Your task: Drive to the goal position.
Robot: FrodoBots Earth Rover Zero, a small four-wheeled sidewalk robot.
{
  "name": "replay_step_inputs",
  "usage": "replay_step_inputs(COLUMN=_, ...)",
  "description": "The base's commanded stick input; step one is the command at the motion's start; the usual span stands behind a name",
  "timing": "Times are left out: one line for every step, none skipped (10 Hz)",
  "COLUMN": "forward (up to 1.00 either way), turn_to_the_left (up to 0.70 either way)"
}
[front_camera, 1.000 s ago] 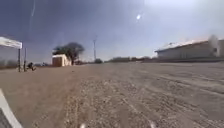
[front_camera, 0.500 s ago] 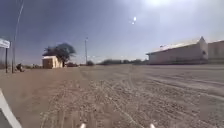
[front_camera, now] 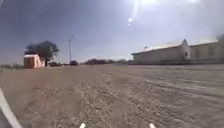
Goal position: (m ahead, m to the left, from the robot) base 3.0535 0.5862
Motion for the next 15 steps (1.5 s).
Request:
replay_step_inputs(forward=0.70, turn_to_the_left=0.00)
replay_step_inputs(forward=0.70, turn_to_the_left=0.00)
replay_step_inputs(forward=0.70, turn_to_the_left=0.00)
replay_step_inputs(forward=0.70, turn_to_the_left=0.00)
replay_step_inputs(forward=0.70, turn_to_the_left=0.08)
replay_step_inputs(forward=0.70, turn_to_the_left=0.26)
replay_step_inputs(forward=0.70, turn_to_the_left=0.35)
replay_step_inputs(forward=0.70, turn_to_the_left=0.35)
replay_step_inputs(forward=0.70, turn_to_the_left=0.35)
replay_step_inputs(forward=0.70, turn_to_the_left=0.35)
replay_step_inputs(forward=0.70, turn_to_the_left=0.35)
replay_step_inputs(forward=0.70, turn_to_the_left=0.27)
replay_step_inputs(forward=0.70, turn_to_the_left=0.17)
replay_step_inputs(forward=0.70, turn_to_the_left=0.07)
replay_step_inputs(forward=0.70, turn_to_the_left=0.00)
